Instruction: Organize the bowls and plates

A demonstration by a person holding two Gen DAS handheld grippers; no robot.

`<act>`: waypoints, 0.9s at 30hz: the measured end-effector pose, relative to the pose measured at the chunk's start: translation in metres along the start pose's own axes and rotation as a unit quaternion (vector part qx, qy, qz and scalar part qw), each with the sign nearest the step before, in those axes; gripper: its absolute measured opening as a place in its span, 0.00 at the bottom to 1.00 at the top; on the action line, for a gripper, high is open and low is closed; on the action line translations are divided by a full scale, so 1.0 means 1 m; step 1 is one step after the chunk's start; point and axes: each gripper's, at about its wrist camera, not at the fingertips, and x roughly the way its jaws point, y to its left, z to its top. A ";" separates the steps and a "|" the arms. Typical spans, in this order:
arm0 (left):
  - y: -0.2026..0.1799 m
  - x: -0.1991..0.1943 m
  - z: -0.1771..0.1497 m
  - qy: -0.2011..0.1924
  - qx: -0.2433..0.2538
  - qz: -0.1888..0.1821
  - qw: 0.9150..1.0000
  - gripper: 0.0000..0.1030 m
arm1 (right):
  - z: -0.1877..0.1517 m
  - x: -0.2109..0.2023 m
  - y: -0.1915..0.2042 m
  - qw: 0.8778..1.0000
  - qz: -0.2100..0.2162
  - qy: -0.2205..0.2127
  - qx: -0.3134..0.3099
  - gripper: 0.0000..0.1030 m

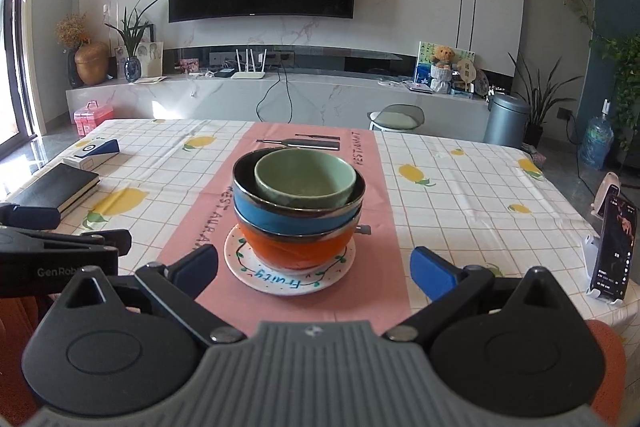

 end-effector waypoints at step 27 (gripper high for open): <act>-0.004 0.000 0.005 0.011 -0.003 0.017 1.000 0.94 | -0.005 0.006 -0.005 1.000 0.008 0.003 0.022 0.97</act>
